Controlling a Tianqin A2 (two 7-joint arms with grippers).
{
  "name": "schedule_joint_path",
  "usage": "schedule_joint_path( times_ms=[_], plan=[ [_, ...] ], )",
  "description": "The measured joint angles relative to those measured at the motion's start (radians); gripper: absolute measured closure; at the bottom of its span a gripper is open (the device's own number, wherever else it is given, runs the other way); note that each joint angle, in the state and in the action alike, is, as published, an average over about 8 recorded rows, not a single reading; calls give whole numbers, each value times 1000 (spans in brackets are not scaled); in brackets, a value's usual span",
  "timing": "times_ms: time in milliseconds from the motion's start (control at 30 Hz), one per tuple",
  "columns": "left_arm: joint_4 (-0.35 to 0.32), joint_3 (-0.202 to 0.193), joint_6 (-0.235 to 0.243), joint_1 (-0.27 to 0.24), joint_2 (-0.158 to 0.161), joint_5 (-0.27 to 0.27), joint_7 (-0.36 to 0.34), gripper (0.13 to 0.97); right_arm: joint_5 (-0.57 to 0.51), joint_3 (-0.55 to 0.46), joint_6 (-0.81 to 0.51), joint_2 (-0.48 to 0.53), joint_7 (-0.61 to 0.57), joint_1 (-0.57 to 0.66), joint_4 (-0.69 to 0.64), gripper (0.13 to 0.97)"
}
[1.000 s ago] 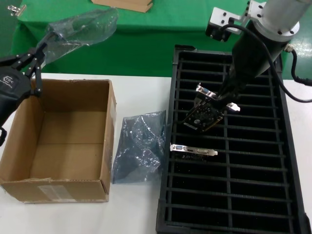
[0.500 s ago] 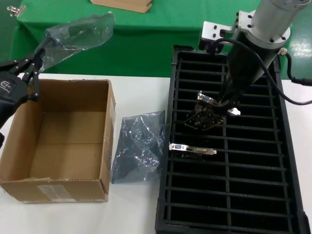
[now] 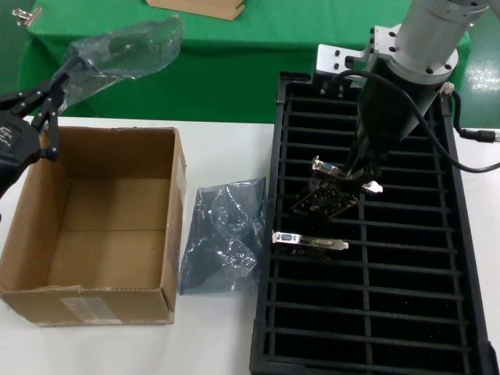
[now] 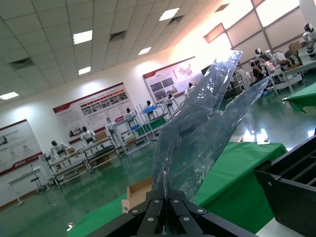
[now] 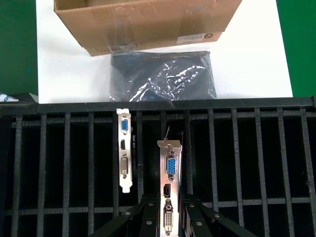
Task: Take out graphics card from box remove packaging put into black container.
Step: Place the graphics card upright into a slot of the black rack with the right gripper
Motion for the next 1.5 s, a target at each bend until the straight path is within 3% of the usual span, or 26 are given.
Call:
schedule_joint_path(
  times_ms=[533,1500],
  plan=[
    [-37,-6,-29,24,-6,8,-27,958,-111,0,73,0,-43,-12,28,902],
    [26,-16,-20,26,-6,5,-12,958,-137,-1,150,0,-123,-65,113,902]
  ],
)
